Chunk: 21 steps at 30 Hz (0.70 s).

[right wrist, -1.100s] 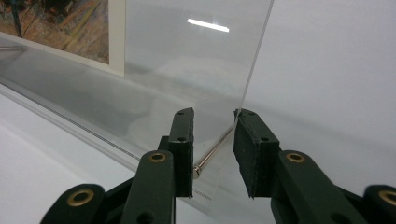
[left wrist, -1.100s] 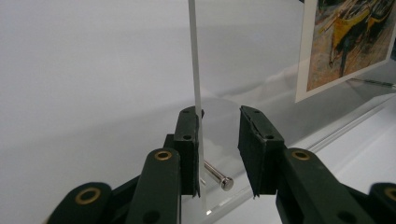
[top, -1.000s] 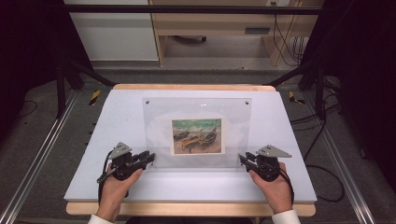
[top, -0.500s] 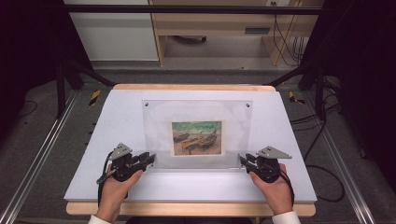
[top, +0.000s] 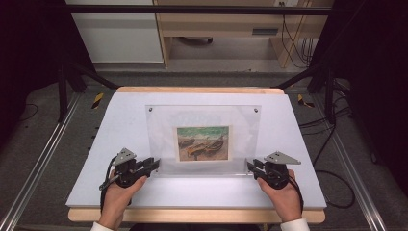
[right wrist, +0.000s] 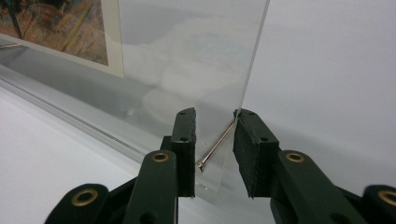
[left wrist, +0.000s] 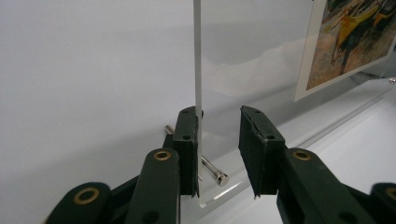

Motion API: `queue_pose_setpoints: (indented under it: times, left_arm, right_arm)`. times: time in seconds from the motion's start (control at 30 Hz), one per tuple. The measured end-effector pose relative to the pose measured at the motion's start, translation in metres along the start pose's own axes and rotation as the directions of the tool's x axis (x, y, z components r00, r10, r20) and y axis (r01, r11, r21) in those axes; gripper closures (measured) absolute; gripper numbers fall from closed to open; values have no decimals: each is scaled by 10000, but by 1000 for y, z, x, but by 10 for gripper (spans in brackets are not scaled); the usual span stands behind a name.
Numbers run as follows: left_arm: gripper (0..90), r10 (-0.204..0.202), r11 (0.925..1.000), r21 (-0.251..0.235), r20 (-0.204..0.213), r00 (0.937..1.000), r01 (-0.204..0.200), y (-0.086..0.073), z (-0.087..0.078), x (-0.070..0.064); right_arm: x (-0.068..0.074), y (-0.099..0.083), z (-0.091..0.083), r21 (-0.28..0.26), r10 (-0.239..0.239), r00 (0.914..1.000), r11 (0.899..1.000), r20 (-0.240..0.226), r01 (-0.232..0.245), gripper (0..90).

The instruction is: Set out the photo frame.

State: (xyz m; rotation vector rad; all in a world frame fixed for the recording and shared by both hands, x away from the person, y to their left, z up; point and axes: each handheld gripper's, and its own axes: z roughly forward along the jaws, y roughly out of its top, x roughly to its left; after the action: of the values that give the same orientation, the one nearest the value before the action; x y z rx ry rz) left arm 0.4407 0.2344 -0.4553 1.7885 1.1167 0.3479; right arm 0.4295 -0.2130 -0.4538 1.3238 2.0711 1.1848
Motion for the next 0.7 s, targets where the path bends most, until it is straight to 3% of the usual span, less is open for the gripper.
queue_pose_setpoints:
  times: [0.7]
  left_arm:
    - [672, 123, 9998, 143, 53, 9999, -124, 0, -1, 0]
  right_arm:
    - [1, -1, -1, 55, 6, 10000, 10000, -45, -6, 699]
